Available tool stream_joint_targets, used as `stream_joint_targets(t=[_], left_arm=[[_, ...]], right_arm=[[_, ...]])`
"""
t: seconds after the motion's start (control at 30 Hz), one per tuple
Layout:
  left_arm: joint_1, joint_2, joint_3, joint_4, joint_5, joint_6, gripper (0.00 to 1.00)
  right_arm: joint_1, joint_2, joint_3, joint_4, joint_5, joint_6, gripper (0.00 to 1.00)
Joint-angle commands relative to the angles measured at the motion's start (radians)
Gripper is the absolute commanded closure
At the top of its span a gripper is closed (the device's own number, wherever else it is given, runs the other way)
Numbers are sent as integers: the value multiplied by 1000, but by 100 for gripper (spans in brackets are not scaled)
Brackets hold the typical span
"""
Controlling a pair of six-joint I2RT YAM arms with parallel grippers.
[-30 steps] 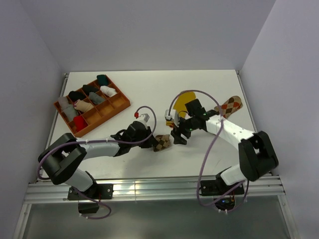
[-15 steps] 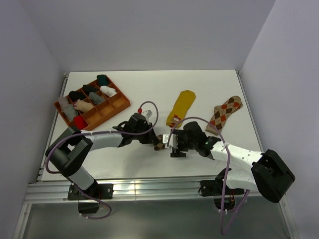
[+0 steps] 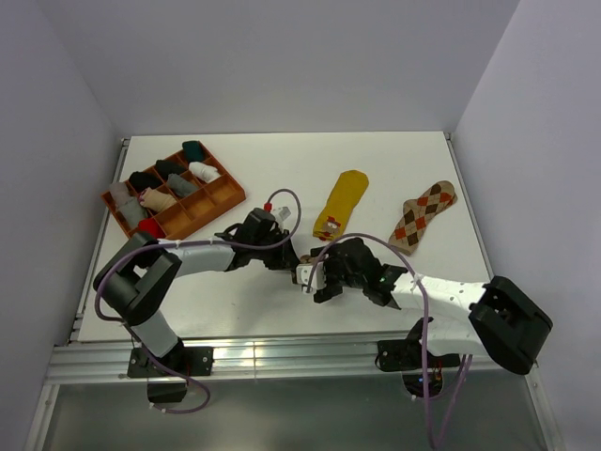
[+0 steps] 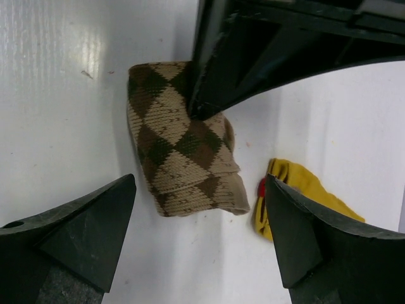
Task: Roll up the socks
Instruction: Roll the sock at the center of the board.
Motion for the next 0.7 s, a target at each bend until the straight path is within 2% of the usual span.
stream_joint_targets(t=[0.0, 0.37, 0.67], left_arm=[[5, 53, -17, -165, -1, 75, 100], [32, 73, 2, -185, 60, 122, 99], [51, 88, 19, -198, 89, 133, 98]], right_arm=[[16, 36, 12, 29, 29, -49, 11], [22, 127, 93, -35, 32, -92, 12], [22, 166, 136, -89, 27, -80, 20]])
